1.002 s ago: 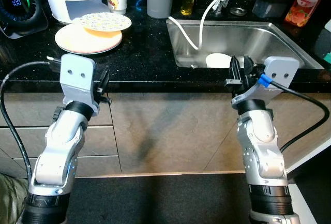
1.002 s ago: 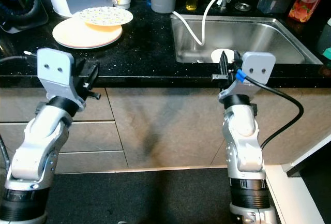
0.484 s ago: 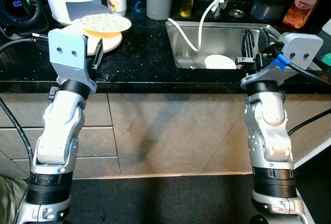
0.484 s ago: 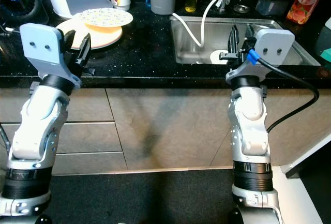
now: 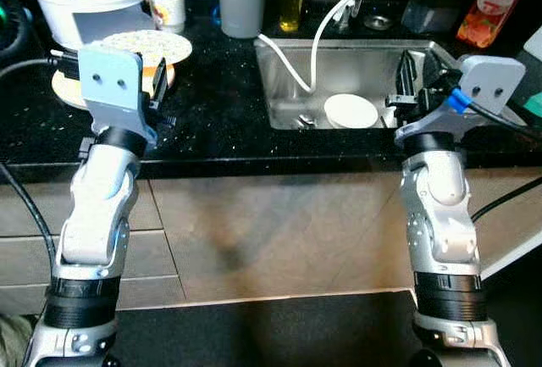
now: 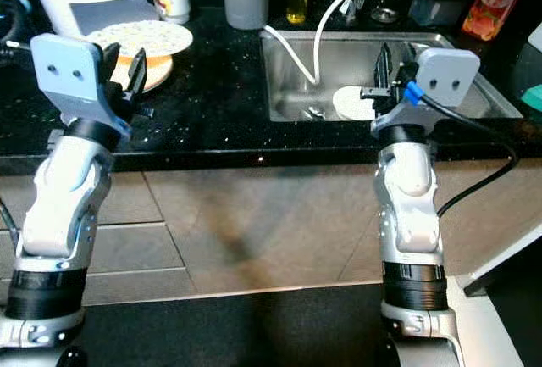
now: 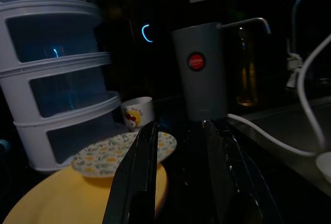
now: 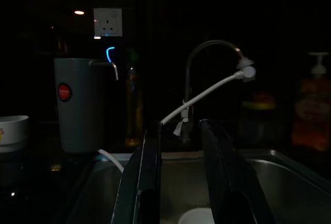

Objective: Kitchen organization

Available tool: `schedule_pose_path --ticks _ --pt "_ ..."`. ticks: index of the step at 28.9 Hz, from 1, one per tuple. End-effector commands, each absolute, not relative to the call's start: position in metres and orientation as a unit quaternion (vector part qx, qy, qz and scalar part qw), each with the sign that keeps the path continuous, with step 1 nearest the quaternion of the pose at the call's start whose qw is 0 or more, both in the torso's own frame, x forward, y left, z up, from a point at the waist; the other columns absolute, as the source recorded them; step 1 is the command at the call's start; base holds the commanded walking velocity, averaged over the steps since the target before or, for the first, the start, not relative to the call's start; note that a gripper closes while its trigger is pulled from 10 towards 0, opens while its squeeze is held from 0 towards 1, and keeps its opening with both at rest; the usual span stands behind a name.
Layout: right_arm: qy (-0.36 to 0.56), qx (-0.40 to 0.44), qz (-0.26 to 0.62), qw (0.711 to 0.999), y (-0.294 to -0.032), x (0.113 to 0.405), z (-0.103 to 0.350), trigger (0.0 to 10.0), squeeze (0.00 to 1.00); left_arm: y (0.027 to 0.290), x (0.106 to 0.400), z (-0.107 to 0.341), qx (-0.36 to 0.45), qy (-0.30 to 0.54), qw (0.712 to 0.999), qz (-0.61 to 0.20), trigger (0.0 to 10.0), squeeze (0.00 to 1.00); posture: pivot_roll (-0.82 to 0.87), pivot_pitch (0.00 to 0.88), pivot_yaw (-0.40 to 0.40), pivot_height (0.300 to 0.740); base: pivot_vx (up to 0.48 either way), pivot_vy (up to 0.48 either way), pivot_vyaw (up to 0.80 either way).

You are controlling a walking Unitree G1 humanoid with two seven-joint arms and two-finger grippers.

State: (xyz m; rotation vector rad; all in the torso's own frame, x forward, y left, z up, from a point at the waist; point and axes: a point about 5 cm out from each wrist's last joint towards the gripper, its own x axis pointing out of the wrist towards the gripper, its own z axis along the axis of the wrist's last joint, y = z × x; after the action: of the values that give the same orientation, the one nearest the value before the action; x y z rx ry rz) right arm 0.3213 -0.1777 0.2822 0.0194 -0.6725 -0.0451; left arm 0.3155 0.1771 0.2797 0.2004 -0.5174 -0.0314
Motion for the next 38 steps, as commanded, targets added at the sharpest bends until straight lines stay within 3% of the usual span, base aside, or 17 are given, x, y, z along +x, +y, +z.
schedule_pose_path --ticks 1,15,22,28,30,32,35,38 --pt "-0.333 0.005 -0.024 0.942 -0.179 0.321 0.283 10.0 0.00 0.176 0.316 0.279 0.107 -0.255 0.961 -0.019 10.0 0.00 0.14 0.054 -0.045 0.740 0.480 0.000 0.00" --pt "-0.332 0.005 -0.023 0.943 -0.179 0.322 0.282 10.0 0.00 0.176 0.318 0.279 0.107 -0.256 0.961 -0.018 10.0 0.00 0.14 0.056 -0.046 0.740 0.453 0.000 0.00" --pt "-0.332 0.005 -0.023 0.943 -0.179 0.322 0.282 10.0 0.00 0.175 0.317 0.279 0.102 -0.254 0.962 -0.021 10.0 0.00 0.14 0.056 -0.046 0.740 0.000 0.000 0.00" --pt "-0.333 0.005 -0.022 0.943 -0.179 0.322 0.283 10.0 0.00 0.168 0.315 0.280 0.112 -0.238 0.962 -0.068 10.0 0.00 0.14 0.058 -0.045 0.740 0.000 0.000 0.00" --pt "-0.333 0.004 -0.021 0.943 -0.178 0.322 0.283 10.0 0.00 0.164 0.308 0.287 0.135 -0.220 0.955 -0.142 10.0 0.00 0.15 0.062 -0.044 0.740 0.000 0.000 0.00" --pt "-0.333 0.004 -0.021 0.943 -0.178 0.322 0.283 10.0 0.00 0.163 0.306 0.289 0.139 -0.218 0.953 -0.156 10.0 0.00 0.15 0.062 -0.044 0.740 0.000 0.000 0.00" --pt "-0.332 0.004 -0.018 0.943 -0.177 0.322 0.283 10.0 0.00 0.175 0.298 0.300 0.195 -0.194 0.939 -0.208 10.0 0.00 0.16 0.068 -0.044 0.740 0.000 0.000 0.00" --pt "-0.330 0.003 -0.005 0.944 -0.175 0.323 0.283 10.0 0.00 0.216 0.294 0.322 0.281 -0.121 0.920 -0.246 10.0 0.00 0.18 0.072 -0.046 0.740 0.000 0.000 0.00"
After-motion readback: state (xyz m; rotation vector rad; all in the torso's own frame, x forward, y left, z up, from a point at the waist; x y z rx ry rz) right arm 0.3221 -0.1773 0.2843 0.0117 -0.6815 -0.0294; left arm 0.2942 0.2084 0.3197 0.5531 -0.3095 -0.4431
